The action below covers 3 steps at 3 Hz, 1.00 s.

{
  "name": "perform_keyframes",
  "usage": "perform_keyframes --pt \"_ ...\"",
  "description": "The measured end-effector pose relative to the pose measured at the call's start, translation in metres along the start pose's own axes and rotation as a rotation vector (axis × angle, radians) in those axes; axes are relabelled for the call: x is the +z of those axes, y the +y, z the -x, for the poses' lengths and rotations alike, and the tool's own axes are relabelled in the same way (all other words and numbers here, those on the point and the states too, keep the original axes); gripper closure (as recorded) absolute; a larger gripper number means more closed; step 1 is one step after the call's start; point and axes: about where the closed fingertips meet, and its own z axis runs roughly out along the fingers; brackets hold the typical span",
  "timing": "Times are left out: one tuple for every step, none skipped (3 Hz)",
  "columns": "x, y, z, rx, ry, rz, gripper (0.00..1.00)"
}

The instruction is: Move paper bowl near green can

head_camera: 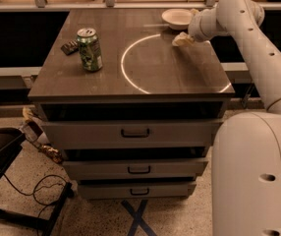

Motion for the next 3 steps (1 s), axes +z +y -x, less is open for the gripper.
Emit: perform_keyframes --pt "-0.0016 -0.0017 0.0019 0.000 0.000 0.000 0.00" --pt "-0.0022 -0.0024 0.0026 -0.001 0.000 0.000 0.00" --pt "-0.0025 -0.0028 0.0030 -0.001 0.000 0.000 0.17"
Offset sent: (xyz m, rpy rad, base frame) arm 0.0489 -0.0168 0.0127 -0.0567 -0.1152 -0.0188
